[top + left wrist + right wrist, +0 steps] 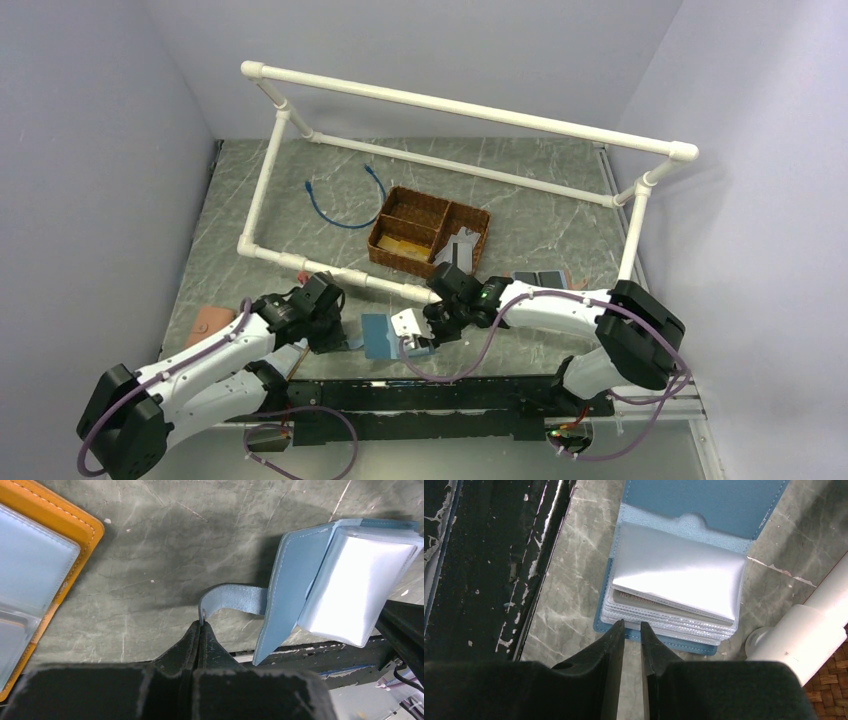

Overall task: Take the credit cards out of the card holder
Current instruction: Open the card holder at the corner of the board, then remove the credit card from the card holder.

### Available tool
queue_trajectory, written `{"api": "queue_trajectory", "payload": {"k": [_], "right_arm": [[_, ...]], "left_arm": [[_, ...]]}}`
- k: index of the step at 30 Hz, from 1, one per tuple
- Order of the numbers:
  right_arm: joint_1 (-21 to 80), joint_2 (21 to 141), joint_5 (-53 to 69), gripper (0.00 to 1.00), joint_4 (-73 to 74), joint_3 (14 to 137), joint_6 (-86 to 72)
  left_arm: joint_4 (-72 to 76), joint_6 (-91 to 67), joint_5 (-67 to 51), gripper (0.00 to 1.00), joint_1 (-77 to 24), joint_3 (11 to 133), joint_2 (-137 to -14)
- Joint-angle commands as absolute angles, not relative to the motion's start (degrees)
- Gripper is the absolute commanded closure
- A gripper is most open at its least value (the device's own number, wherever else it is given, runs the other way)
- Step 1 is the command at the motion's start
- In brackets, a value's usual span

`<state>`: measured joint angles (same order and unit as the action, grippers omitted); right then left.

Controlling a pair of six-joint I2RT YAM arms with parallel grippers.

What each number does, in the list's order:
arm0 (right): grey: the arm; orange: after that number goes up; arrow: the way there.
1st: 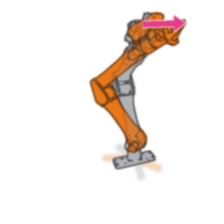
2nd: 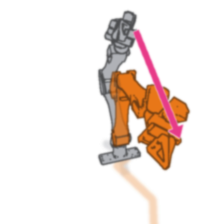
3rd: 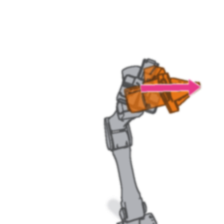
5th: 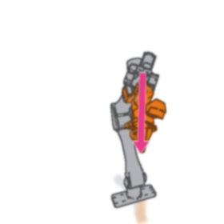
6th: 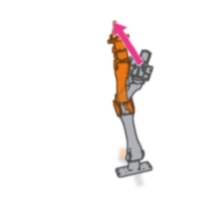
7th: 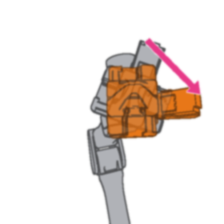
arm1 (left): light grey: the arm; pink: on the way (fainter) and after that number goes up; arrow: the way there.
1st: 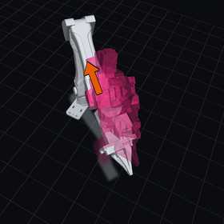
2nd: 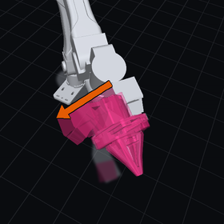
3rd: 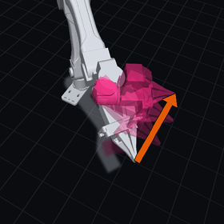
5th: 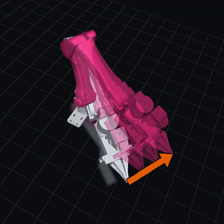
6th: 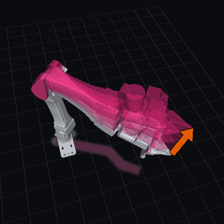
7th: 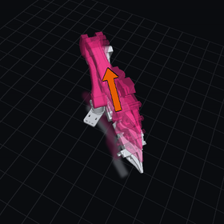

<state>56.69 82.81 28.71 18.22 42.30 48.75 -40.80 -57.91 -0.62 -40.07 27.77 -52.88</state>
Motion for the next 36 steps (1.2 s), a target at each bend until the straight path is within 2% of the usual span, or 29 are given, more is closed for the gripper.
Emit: {"api": "queue_trajectory", "payload": {"k": [1, 3, 5, 6, 9, 12, 15, 17, 26, 36], "right_arm": [[56.8, 82.7, 28.9, 0.79, 17.1, 44.8, 47.8], [56.1, 82.3, 29.7, 0.79, 19.1, 45.6, 49.2], [55.3, 81.8, 30.6, 0.77, 20.9, 45.9, 50.5], [54.9, 81.5, 31.1, 0.76, 21.3, 46.0, 50.9], [54.6, 81.4, 32.4, 0.75, 23.0, 46.6, 51.7], [54.7, 81.9, 33.9, 0.75, 23.0, 47.1, 50.4], [54.9, 82.9, 34.2, 0.76, 20.3, 47.1, 45.3], [55.3, 83.9, 34.7, 0.81, 19.2, 47.5, 42.9], [56.4, 86.6, 30.3, 0.93, 12.8, 47.4, 35.0], [56.2, 87.0, 31.3, 0.95, 9.1, 51.0, 28.5]], "left_arm": [[-41.2, -56.6, -0.8, 1.0, -39.8, 29.7, -53.1], [-41.9, -56.4, -0.2, 1.0, -39.8, 29.9, -51.5], [-43.5, -56.1, -0.1, 0.95, -39.8, 30.7, -49.2], [-44.2, -56.0, 1.6, 0.9, -39.8, 31.2, -47.7], [-45.6, -55.6, 2.7, 0.63, -39.8, 32.7, -43.2], [-46.4, -54.7, 2.6, 0.56, -39.8, 34.9, -39.5], [-46.3, -52.8, 1.6, 0.53, -39.8, 37.5, -37.6], [-43.5, -50.1, -0.5, 0.51, -39.8, 38.6, -36.4], [-23.2, -43.6, -18.3, 0.49, -39.8, 36.0, -32.9], [-26.3, -44.6, -14.4, 0.48, -39.8, 31.8, -27.1]]}}
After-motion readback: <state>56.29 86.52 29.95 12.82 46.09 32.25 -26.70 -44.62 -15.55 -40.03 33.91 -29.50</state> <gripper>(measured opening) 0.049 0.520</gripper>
